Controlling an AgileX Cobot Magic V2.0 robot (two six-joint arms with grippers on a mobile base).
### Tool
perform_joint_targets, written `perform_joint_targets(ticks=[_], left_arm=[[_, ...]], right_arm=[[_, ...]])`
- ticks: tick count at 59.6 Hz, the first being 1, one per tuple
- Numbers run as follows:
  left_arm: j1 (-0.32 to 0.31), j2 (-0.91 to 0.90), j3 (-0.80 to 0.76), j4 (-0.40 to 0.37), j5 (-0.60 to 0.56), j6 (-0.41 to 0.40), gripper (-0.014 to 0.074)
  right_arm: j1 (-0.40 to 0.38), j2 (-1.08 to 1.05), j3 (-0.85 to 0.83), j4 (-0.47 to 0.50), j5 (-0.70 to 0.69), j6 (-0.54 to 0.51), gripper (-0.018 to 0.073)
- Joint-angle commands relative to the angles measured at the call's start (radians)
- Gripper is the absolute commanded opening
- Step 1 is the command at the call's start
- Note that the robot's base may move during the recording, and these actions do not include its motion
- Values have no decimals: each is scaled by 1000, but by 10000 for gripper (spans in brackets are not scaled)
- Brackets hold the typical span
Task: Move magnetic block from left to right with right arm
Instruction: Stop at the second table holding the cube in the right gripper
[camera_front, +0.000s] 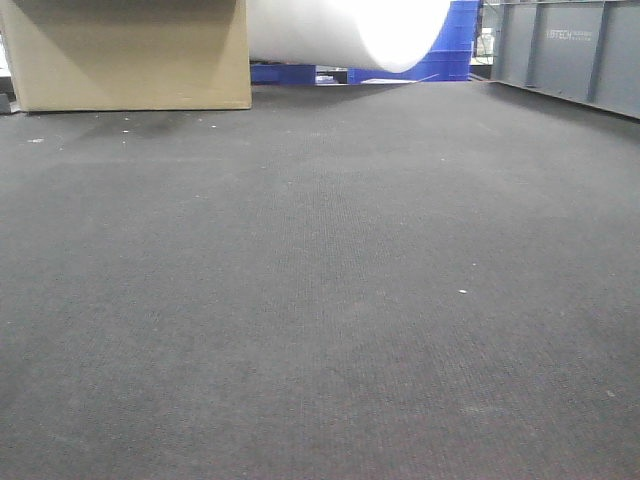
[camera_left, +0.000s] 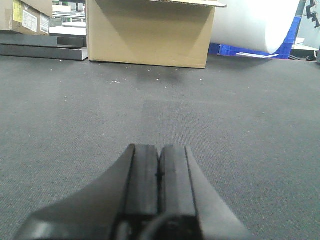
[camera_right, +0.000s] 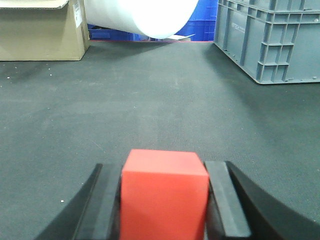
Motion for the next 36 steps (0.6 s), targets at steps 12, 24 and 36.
perform_joint_targets(ticks=[12, 24, 36], left_arm=[[1, -15, 10, 0, -90, -4, -116], [1, -15, 10, 0, -90, -4, -116], [1, -15, 10, 0, -90, -4, -116]], right_arm=[[-5, 75, -32, -9, -77, -7, 225], [-5, 368, -167, 102, -116, -164, 225], [60, 693, -333, 334, -161, -333, 225]])
